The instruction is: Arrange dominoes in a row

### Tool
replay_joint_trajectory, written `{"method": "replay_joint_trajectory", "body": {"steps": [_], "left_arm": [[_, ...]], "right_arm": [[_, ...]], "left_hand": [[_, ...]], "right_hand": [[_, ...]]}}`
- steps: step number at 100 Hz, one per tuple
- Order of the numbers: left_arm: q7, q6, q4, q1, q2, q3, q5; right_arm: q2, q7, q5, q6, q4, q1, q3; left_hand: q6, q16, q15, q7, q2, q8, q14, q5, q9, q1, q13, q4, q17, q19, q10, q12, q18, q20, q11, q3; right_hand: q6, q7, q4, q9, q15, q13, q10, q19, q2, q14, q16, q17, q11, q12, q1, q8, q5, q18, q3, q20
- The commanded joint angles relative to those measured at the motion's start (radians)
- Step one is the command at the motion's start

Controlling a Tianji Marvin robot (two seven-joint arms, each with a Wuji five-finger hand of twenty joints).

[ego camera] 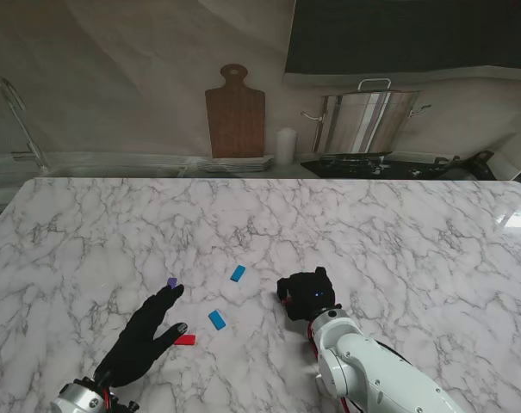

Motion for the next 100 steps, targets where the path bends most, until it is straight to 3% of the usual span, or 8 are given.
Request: {"method": "replay_joint_trajectory", "body": {"steps": [1,17,32,57,63,71,78,100], "left_arm": [[-0.015,-0.001,0.0,0.005,0.0,0.002,0.0],[-0.014,0.0,0.0,0.005,0.0,0.002,0.0],[-0.015,0.003,-0.002,0.005,0.0,0.003,0.0],[-0.015,0.005,-0.001,0.004,0.001,0.004,0.001],[-0.016,0.005,-0.001,0.004,0.001,0.004,0.001],[-0.018,0.005,-0.001,0.004,0.001,0.005,0.002],[-0.024,0.005,-0.002,0.005,0.003,0.004,0.002],[-0.027,0.008,-0.005,0.006,0.003,0.002,0.002]], "right_arm": [[0.002,0.004,0.0,0.007,0.008,-0.007,-0.001],[-0.001,-0.007,0.006,0.007,0.018,-0.001,-0.007],[-0.007,-0.022,0.017,0.008,0.029,0.006,-0.011],[-0.009,-0.035,0.018,-0.003,-0.012,-0.026,0.029],[-0.009,-0.033,0.024,-0.008,-0.029,-0.038,0.042],[-0.004,-0.025,0.009,-0.009,-0.049,-0.048,0.051],[-0.002,-0.023,0.001,-0.011,-0.058,-0.053,0.056],[-0.002,-0.035,-0.004,-0.019,-0.059,-0.057,0.064]], "left_hand": [[-0.018,0.001,-0.003,-0.015,0.023,-0.017,-0.028,-0.027,-0.027,0.027,-0.02,0.021,0.001,0.003,-0.023,-0.011,-0.019,0.015,-0.003,-0.01],[-0.019,0.001,-0.003,-0.015,0.023,-0.017,-0.028,-0.027,-0.027,0.026,-0.02,0.021,0.001,0.003,-0.023,-0.012,-0.019,0.016,-0.004,-0.011],[-0.019,0.0,-0.003,-0.015,0.024,-0.017,-0.028,-0.027,-0.027,0.027,-0.02,0.021,0.001,0.003,-0.023,-0.012,-0.02,0.016,-0.004,-0.01],[-0.018,0.0,-0.003,-0.016,0.024,-0.019,-0.028,-0.027,-0.027,0.028,-0.02,0.021,0.001,0.003,-0.023,-0.013,-0.02,0.016,-0.004,-0.01],[-0.018,0.0,-0.003,-0.016,0.025,-0.019,-0.028,-0.027,-0.028,0.027,-0.021,0.021,0.001,0.003,-0.023,-0.013,-0.02,0.016,-0.004,-0.01],[-0.017,-0.001,-0.004,-0.015,0.024,-0.019,-0.027,-0.026,-0.028,0.027,-0.021,0.021,0.001,0.003,-0.023,-0.014,-0.02,0.016,-0.004,-0.01],[-0.016,-0.003,-0.006,-0.015,0.025,-0.019,-0.028,-0.027,-0.03,0.026,-0.022,0.021,0.001,0.003,-0.023,-0.016,-0.02,0.016,-0.006,-0.011],[-0.012,-0.012,-0.007,-0.012,0.025,-0.015,-0.026,-0.025,-0.029,0.026,-0.022,0.021,0.001,0.002,-0.023,-0.025,-0.021,0.013,-0.008,-0.01]], "right_hand": [[-0.014,0.03,0.005,-0.021,0.021,0.006,-0.002,0.007,-0.039,0.026,0.018,-0.013,0.051,0.01,-0.008,0.025,-0.024,0.002,0.015,0.018],[-0.039,0.049,0.004,-0.006,0.029,0.015,-0.003,0.01,-0.012,0.026,0.02,-0.008,0.059,0.011,0.006,0.036,0.007,0.003,0.009,0.02],[-0.086,0.086,0.005,0.016,0.039,0.028,-0.001,0.014,0.041,0.029,0.022,-0.002,0.06,0.011,0.034,0.046,0.103,0.006,-0.009,0.021],[-0.083,0.102,0.007,0.002,0.027,0.01,0.006,0.011,0.03,0.029,0.016,-0.01,0.044,0.004,0.027,0.05,0.129,0.003,-0.01,0.02],[-0.109,0.091,0.007,-0.053,-0.001,-0.069,0.011,0.006,0.006,0.02,0.008,-0.038,0.034,0.009,0.012,0.033,0.152,-0.018,-0.003,0.02],[-0.142,0.078,0.004,-0.118,0.031,-0.167,-0.004,0.014,-0.028,0.003,0.03,-0.073,0.057,0.035,-0.003,0.0,0.183,-0.045,0.003,0.033],[-0.142,0.08,0.003,-0.119,0.078,-0.178,-0.015,0.026,-0.038,-0.003,0.05,-0.075,0.098,0.071,-0.002,-0.013,0.191,-0.051,0.006,0.045],[-0.165,0.09,0.005,-0.002,0.22,-0.092,-0.046,0.039,-0.027,-0.008,0.107,-0.045,0.24,0.18,0.005,-0.002,0.182,-0.029,0.011,0.059]]}}
